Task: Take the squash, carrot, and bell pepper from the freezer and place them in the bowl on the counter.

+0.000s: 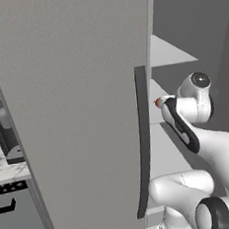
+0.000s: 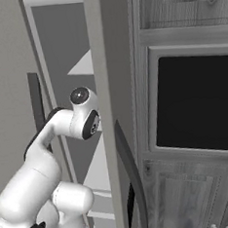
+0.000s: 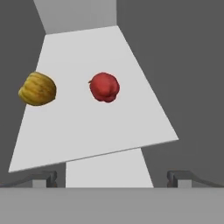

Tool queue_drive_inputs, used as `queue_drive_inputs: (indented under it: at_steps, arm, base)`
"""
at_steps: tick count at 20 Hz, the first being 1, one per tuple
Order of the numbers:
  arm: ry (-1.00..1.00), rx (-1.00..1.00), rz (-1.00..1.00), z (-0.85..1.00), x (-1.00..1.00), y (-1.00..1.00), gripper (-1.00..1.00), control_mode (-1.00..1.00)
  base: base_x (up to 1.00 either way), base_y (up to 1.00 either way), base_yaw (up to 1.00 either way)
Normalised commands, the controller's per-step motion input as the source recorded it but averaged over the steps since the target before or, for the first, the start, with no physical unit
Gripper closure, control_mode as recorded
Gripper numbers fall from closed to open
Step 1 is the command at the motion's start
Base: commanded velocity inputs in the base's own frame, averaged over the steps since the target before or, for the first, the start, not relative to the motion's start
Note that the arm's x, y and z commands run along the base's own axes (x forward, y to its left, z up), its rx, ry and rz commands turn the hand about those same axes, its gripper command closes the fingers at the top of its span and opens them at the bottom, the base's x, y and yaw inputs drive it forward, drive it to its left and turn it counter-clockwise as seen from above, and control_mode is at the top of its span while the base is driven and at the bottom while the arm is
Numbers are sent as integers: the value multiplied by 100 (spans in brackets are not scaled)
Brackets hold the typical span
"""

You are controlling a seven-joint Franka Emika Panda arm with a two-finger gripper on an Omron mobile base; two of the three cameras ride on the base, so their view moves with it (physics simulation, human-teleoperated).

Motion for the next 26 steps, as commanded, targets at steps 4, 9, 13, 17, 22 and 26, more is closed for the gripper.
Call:
queue_drive_inputs:
  at_steps: [4, 9, 13, 17, 22, 26]
  arm:
    - [0, 0, -1, -30, 53, 0, -100, -100]
    - [0, 0, 0, -24, 48, 0, -100, -100]
    - [0, 0, 0, -15, 42, -1, -100, -100]
    - [1, 0, 0, -14, 39, -1, -100, -100]
    - [0, 0, 0, -13, 41, -5, -100, -100]
    - [2, 0, 0, -13, 36, -7, -100, -100]
  base:
    - [0, 0, 0]
    - [0, 0, 0]
    - [0, 0, 0]
    - [0, 0, 0]
    - [0, 0, 0]
    - [0, 0, 0]
